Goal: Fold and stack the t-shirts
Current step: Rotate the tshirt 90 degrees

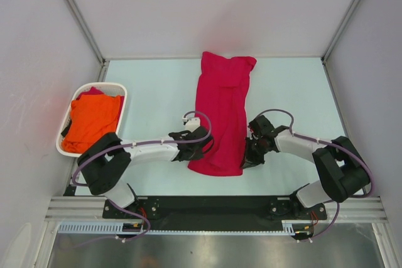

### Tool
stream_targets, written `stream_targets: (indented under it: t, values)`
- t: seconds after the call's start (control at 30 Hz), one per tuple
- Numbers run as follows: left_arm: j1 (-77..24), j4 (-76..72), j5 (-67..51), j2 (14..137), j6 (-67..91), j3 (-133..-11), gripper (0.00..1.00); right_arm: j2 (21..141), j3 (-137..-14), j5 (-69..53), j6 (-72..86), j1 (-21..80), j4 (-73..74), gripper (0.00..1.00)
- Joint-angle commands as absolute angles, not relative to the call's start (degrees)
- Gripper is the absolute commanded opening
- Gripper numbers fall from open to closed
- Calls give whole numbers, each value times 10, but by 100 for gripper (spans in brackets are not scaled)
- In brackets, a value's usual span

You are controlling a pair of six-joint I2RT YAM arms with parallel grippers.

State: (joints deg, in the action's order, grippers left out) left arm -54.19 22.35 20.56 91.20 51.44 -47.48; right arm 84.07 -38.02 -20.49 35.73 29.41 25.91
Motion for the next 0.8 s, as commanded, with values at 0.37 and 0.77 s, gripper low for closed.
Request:
stream_targets:
  t: [0.37,0.77]
  values:
    - [-527,326,164,922,561,-409,0,860,-377,-1,351,295,368,0]
    - [-528,315,128,917,577,-353,0,876,-388,34,363,294,382,0]
